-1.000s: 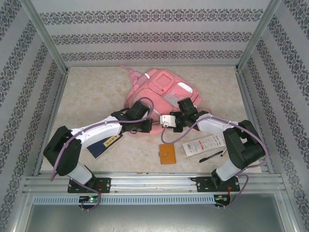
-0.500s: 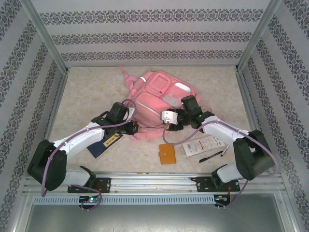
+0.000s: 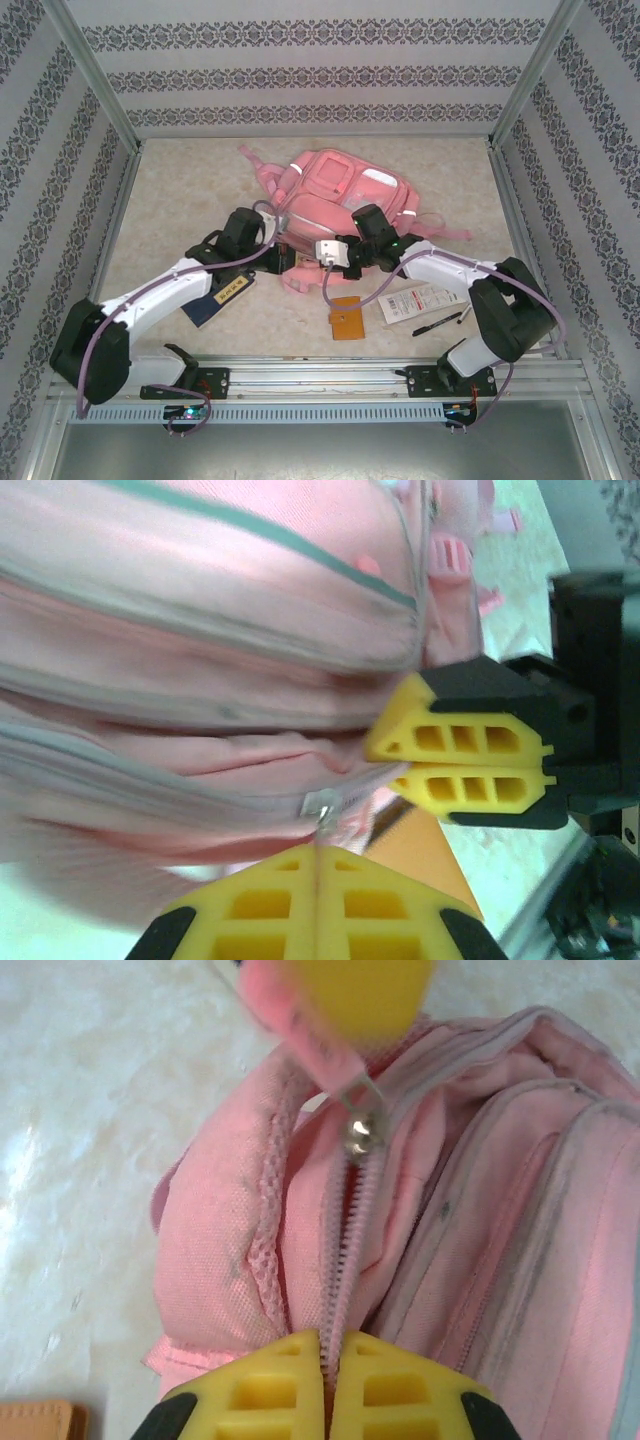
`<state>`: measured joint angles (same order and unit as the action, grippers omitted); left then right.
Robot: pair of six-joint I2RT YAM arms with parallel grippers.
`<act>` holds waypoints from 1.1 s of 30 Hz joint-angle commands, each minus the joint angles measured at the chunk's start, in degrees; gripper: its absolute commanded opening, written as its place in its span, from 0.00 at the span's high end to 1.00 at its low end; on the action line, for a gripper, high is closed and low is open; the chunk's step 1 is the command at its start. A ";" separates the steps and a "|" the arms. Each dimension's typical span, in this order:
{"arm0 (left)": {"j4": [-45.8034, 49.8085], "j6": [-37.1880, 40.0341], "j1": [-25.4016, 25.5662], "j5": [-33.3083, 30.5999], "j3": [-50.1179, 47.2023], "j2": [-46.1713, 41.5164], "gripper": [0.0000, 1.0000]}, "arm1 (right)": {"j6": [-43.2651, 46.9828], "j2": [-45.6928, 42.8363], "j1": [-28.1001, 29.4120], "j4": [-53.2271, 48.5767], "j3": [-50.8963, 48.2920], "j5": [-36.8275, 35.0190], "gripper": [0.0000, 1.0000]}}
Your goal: Pack the student bag
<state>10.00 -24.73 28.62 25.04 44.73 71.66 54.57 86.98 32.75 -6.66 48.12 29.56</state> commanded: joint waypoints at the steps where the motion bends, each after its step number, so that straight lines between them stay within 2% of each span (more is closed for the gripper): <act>1: 3.51 8.22 -4.69 -11.74 -1.81 -5.85 1.00 | 6.95 -4.69 -5.76 -9.54 -0.90 -7.03 1.00; 3: 5.55 14.64 -5.40 -14.01 -1.77 -5.07 1.00 | 9.36 -6.53 -7.74 -10.63 -1.85 -9.72 1.00; 5: 7.17 16.15 -5.30 -11.37 -0.47 -2.31 1.00 | 8.85 -8.42 -8.47 -9.43 -2.56 -11.11 0.97; 7: 6.26 14.27 -5.00 -3.38 0.63 0.50 1.00 | 5.98 -10.39 -8.74 -7.61 -3.00 -7.44 0.96; 9: 1.82 9.29 -4.33 8.54 1.18 2.89 1.00 | 3.33 -11.59 -8.70 -6.14 -3.28 -2.82 1.00; 10: -0.53 6.40 -3.82 12.43 1.41 3.70 0.98 | 2.76 -11.66 -8.48 -5.97 -3.16 -2.07 1.00; 11: -2.98 2.80 -2.89 14.74 1.75 4.30 0.79 | 2.17 -11.66 -8.28 -5.81 -3.08 -1.44 1.00; 12: -5.34 -0.16 -1.62 15.46 1.79 4.60 0.56 | 1.78 -11.72 -8.23 -5.45 -3.19 -0.77 1.00; 13: -6.93 -1.86 -0.21 15.09 1.97 4.65 0.49 | 1.70 -11.75 -8.23 -5.26 -3.29 -0.21 1.00; 14: -8.18 -2.81 1.47 14.60 2.32 4.76 0.46 | 1.59 -11.76 -8.23 -5.06 -3.29 0.20 1.00; 19: -4.69 -6.83 6.65 7.52 6.77 6.61 0.36 | 0.77 -11.42 -8.23 -5.01 -3.34 2.43 1.00; 21: -1.09 -8.03 8.05 3.98 8.95 8.39 0.36 | -0.27 -11.31 -8.23 -4.28 -3.46 3.73 1.00; 28: -2.24 -14.63 12.61 2.01 11.30 14.71 0.39 | -3.49 -9.54 -7.90 -1.34 -3.56 7.28 1.00; 33: 3.17 -16.56 14.38 -7.50 14.01 18.24 0.46 | -5.08 -8.85 -7.21 0.58 -3.99 8.66 1.00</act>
<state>9.08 -38.33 41.93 23.97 56.01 88.88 51.68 78.37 24.53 -11.18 44.21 32.47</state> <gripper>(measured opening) 0.545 0.041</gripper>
